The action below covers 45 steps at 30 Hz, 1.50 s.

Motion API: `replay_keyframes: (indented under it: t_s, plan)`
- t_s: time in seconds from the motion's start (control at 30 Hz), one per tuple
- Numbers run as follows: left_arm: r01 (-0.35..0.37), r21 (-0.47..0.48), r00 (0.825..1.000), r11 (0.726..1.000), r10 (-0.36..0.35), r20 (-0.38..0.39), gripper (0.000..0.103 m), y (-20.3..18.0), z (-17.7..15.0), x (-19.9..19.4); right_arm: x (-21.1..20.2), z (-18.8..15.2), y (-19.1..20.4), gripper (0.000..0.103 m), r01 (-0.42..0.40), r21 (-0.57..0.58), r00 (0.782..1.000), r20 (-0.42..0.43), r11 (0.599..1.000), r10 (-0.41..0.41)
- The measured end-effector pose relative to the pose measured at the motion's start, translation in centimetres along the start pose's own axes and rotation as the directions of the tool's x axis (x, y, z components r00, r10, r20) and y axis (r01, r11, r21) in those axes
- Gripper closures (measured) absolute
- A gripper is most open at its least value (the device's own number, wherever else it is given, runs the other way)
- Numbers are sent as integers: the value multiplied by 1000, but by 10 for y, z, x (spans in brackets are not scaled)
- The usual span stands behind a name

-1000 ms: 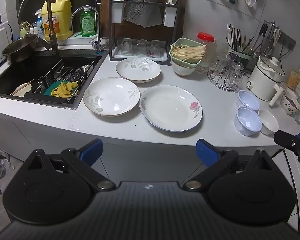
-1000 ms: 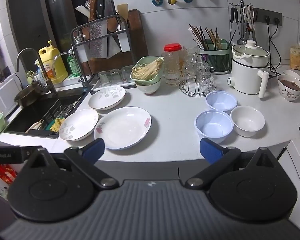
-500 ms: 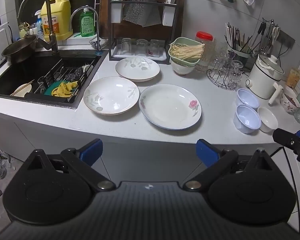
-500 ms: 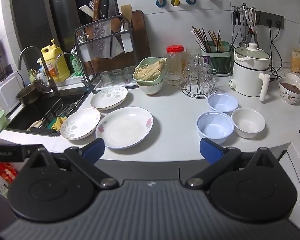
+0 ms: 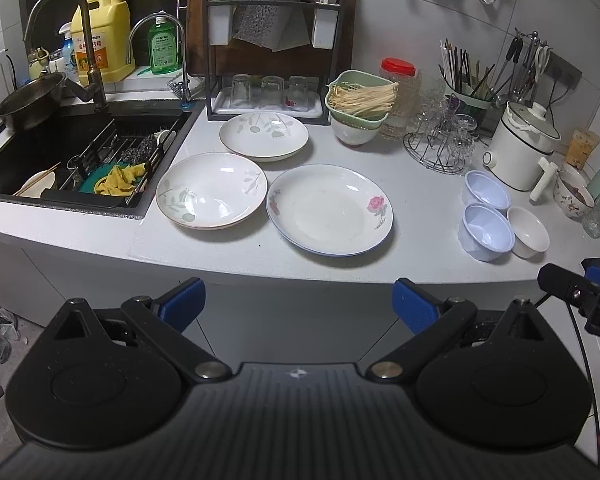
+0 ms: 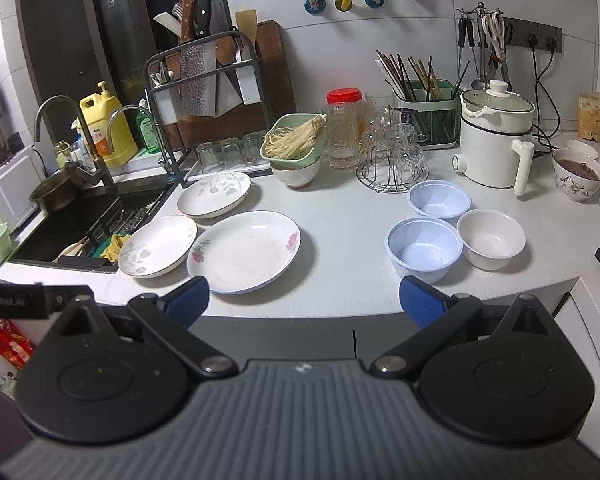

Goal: Organize plates and bowls

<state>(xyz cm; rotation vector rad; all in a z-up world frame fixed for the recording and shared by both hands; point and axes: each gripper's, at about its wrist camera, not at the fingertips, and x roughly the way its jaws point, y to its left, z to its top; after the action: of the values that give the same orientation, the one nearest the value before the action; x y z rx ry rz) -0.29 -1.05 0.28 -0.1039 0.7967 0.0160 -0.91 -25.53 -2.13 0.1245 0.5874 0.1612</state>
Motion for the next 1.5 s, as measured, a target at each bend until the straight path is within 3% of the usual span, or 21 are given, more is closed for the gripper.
replay_keyframes:
  t_s: [0.87, 1.5]
  plan:
    - [20, -27, 1000, 999, -20, -19, 1, 0, -9, -1, -7, 0, 3, 0, -17, -29, 999, 33, 999, 18]
    - [14, -18, 999, 1000, -15, -51, 1, 4, -5, 1, 1, -3, 7, 0, -31, -39, 999, -11, 999, 30]
